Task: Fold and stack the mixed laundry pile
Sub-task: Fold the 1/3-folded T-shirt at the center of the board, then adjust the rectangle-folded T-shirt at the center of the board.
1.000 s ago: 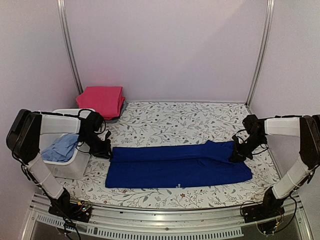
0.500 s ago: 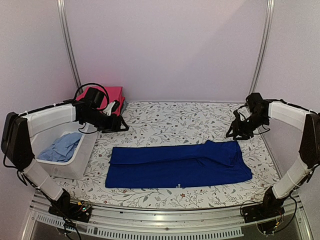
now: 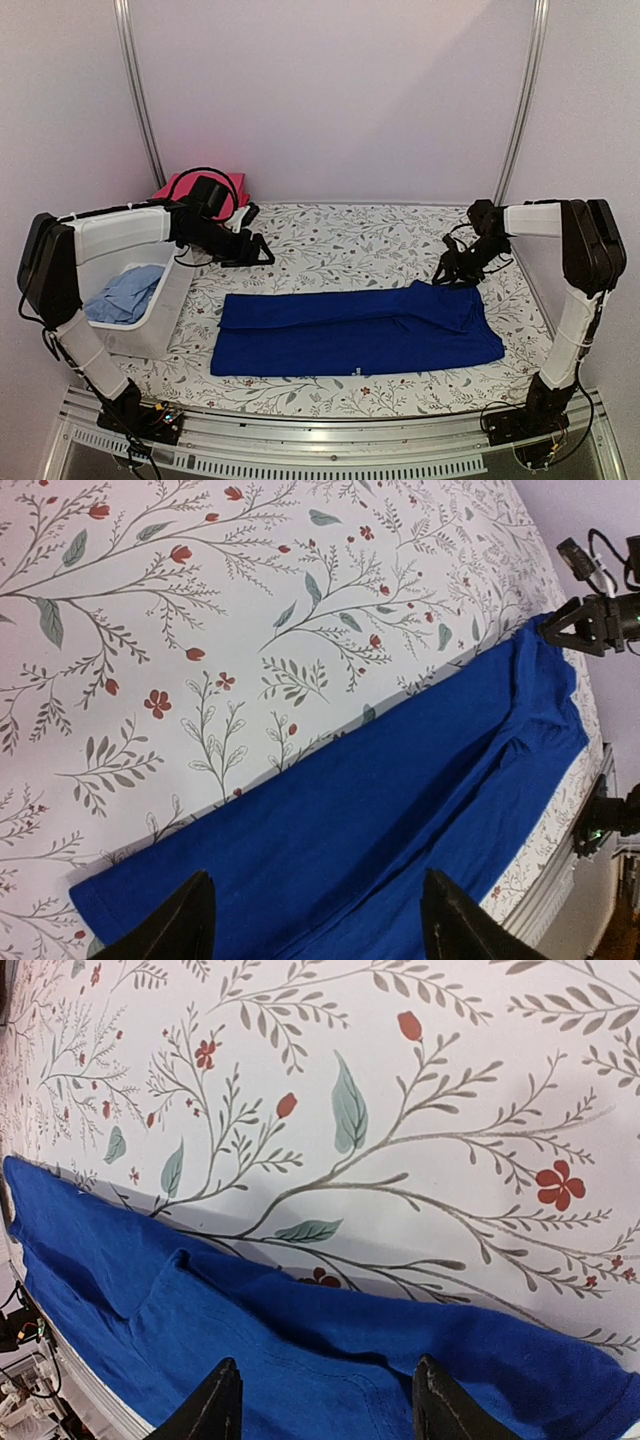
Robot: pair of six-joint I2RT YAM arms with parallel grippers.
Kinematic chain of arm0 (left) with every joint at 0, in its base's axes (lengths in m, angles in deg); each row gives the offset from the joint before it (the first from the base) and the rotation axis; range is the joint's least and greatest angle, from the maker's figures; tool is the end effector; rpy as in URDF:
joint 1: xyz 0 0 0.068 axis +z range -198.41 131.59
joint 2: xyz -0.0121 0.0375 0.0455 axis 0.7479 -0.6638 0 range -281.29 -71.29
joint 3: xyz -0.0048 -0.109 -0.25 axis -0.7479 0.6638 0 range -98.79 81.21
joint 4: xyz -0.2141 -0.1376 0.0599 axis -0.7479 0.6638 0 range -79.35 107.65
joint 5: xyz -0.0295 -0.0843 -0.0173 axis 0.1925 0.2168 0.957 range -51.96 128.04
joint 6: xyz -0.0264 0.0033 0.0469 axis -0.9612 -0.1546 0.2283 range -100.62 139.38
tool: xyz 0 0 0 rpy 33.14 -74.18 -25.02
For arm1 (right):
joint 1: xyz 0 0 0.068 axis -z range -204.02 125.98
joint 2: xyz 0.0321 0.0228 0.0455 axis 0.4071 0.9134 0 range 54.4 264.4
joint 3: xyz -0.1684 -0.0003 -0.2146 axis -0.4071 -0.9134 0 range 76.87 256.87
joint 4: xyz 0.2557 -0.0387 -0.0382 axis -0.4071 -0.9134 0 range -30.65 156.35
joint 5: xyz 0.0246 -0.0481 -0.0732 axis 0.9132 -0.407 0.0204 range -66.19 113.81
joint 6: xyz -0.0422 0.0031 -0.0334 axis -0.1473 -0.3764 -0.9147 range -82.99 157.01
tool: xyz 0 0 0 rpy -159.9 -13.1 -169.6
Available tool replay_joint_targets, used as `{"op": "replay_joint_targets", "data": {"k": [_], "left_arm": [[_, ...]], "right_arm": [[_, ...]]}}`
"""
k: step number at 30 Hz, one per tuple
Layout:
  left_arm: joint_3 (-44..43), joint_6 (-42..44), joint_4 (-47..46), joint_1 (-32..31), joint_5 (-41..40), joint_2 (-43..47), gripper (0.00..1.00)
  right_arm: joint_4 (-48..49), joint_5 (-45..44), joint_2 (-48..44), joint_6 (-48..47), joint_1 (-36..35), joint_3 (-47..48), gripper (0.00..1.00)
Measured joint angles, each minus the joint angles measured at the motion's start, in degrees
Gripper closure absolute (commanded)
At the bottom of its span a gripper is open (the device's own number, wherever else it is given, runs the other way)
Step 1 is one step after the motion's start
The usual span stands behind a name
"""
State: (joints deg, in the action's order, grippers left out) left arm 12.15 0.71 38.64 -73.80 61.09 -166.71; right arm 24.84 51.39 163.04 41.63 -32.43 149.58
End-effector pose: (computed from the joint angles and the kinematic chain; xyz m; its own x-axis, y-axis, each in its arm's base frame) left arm 0.3133 -0.1640 0.2345 -0.8878 0.0952 -0.4503 0.3341 0.8064 -0.4880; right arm 0.3547 0.0690 0.1654 -0.9810 -0.0727 -0.1801 -0.1504 0.8709 0.4679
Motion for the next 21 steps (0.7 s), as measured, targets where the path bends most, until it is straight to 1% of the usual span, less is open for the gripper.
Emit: {"op": "replay_joint_targets", "data": {"k": [3,5,11,21], "left_arm": [[0.0,-0.07,-0.09,0.0,-0.11,0.0,0.3],[0.0,-0.13,-0.13,0.0,-0.17,0.0,0.3],[0.0,-0.22,-0.2,-0.02,-0.61,0.0,0.3],[-0.28,-0.2,-0.26,-0.02,-0.85,-0.57,0.3]], "right_arm": [[-0.09,-1.46,1.64,-0.92,-0.09,0.11,0.43],[-0.11,-2.08,2.8,-1.22,-0.22,0.11,0.45],[-0.79,-2.1,3.26,-2.08,-0.83,0.5,0.55],[-4.44,-1.79,2.93,-2.08,-1.36,0.48,0.58]]}}
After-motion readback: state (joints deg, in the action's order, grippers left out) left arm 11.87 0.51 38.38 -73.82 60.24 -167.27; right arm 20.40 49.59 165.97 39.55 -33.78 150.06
